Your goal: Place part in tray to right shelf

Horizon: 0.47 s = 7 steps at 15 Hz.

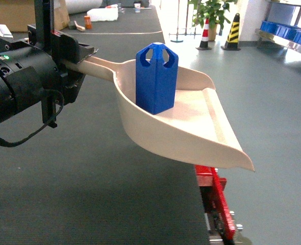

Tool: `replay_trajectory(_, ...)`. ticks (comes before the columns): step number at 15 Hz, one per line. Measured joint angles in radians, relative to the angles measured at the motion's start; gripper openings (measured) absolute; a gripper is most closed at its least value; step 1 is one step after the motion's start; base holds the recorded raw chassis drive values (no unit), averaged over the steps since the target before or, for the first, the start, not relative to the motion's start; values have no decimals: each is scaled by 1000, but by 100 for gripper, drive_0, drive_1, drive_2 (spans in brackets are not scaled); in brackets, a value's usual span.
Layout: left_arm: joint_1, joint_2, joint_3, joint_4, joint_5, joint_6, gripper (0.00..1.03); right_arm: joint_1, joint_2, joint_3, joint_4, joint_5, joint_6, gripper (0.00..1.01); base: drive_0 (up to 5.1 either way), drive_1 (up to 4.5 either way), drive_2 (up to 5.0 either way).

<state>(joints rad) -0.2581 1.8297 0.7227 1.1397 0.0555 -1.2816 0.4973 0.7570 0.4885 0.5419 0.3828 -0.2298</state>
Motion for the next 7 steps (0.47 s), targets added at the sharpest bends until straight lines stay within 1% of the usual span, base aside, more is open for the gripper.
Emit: replay_trajectory(7, 0, 0, 0, 5, 0, -1, 14, 0, -1, 0, 2, 0, 0, 98, 496, -245, -245)
